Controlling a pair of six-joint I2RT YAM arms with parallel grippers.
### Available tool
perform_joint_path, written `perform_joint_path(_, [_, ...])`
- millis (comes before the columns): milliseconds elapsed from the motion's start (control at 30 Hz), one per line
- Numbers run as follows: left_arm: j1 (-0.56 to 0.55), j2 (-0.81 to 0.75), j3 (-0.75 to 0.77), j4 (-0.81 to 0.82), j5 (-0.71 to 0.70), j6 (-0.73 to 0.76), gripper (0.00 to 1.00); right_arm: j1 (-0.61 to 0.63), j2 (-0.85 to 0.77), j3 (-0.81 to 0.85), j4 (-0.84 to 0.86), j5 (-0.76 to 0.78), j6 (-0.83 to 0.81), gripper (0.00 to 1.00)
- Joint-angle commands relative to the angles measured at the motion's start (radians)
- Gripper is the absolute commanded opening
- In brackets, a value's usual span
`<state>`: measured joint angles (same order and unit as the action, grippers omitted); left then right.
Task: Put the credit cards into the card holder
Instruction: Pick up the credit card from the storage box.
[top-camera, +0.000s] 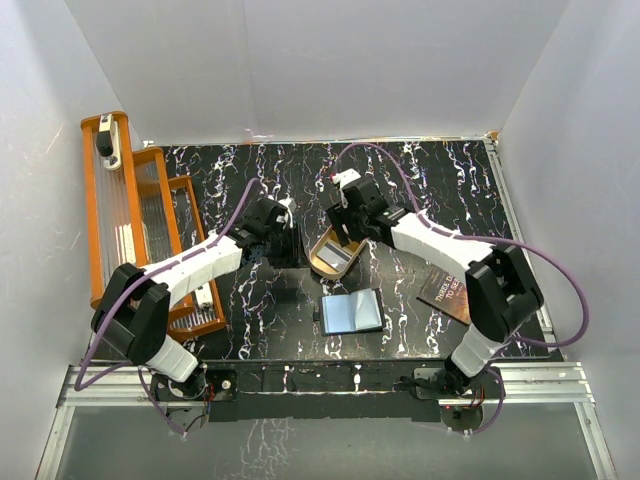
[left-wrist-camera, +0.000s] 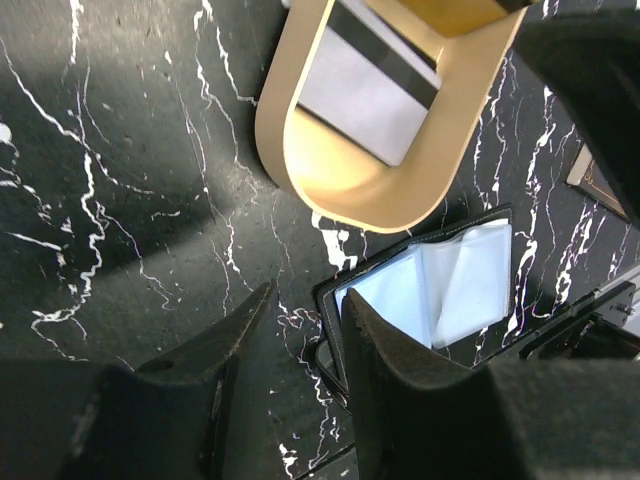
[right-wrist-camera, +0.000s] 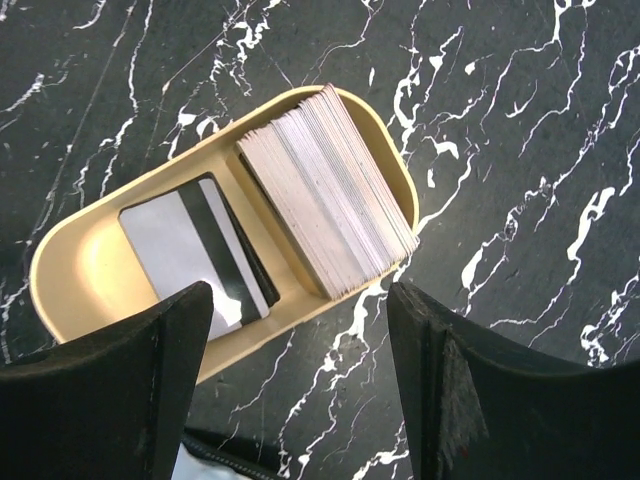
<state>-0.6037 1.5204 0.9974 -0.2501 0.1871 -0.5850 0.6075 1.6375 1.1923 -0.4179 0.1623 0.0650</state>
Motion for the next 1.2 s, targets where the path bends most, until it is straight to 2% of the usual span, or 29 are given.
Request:
perform_joint_path(0, [0.011, -0.028, -0.048, 0.064, 0.073, -0.078, 0.31, 0.003, 0.053, 0.081, 0.017, 0.026, -0.102, 0.69])
perform_joint_path(133, [0.013, -0.008, -0.072, 0.108, 0.079, -0.098, 0.31, 0.013, 0.123, 0.127, 0.003, 0.053, -0.145, 0.71])
perform_joint_path(400, [0.013, 0.068, -0.09, 0.166, 0.088, -0.112, 0.3, 0.024, 0.228, 0.165, -0.005, 0.255, -0.17, 0.7])
perform_joint_path(867, [0.016, 0.145, -0.063, 0.194, 0.071, -0.104, 0.29, 0.024, 0.186, 0.174, 0.035, 0.295, -0.186, 0.47])
perform_joint_path(1167, [0.015, 0.114, -0.061, 0.16, 0.088, -0.099, 0.3, 0.024, 0.183, 0.168, 0.043, 0.303, -0.192, 0.35])
